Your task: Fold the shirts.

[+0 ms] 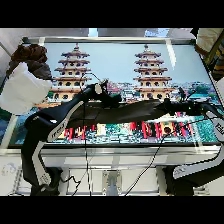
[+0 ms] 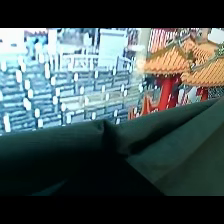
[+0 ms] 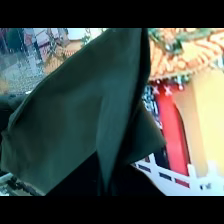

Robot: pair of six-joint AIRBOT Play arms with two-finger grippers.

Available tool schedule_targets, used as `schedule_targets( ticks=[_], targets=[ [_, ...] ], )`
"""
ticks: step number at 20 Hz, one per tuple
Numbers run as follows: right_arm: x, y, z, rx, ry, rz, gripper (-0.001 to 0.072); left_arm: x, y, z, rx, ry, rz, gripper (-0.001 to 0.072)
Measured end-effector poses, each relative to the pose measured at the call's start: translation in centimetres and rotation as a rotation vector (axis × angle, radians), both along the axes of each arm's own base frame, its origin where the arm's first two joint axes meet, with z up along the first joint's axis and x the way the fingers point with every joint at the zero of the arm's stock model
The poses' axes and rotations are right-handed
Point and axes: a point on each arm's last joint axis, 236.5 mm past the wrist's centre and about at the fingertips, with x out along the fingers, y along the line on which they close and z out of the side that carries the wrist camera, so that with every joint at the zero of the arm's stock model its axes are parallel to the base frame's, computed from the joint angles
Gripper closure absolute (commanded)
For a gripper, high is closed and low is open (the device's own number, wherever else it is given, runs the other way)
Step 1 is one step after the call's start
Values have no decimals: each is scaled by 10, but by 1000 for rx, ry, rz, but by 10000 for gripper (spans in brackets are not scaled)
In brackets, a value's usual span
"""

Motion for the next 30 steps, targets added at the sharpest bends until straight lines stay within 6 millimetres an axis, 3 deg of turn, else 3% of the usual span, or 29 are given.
schedule_targets(
  ticks=[6,8,9,11,13,15,17,19,23,27,30],
  targets=[
    [25,3,54,39,-130,62,692,-4,-21,9,-5,-33,-51,696],
    [34,0,75,35,-175,69,692,3,-40,28,-41,-96,-89,694],
    [37,-1,84,36,-189,71,692,9,-51,43,-66,-141,-114,694],
    [37,0,103,45,-214,97,693,38,-72,102,-152,-284,-126,694],
    [34,7,122,49,-240,138,694,66,-66,152,-138,-428,-157,694],
    [31,24,144,48,-281,196,694,97,-36,212,-72,-594,-135,694],
    [29,53,166,40,-329,279,695,118,19,247,80,-686,-85,694],
    [26,100,186,37,-384,386,695,134,85,292,219,-774,7,694],
    [25,213,216,9,-539,537,696,128,187,353,382,-818,159,694],
    [11,321,217,47,-611,624,695,112,242,387,465,-840,220,694],
    [-3,387,199,113,-590,670,695,103,258,395,503,-836,221,694]
  ],
)
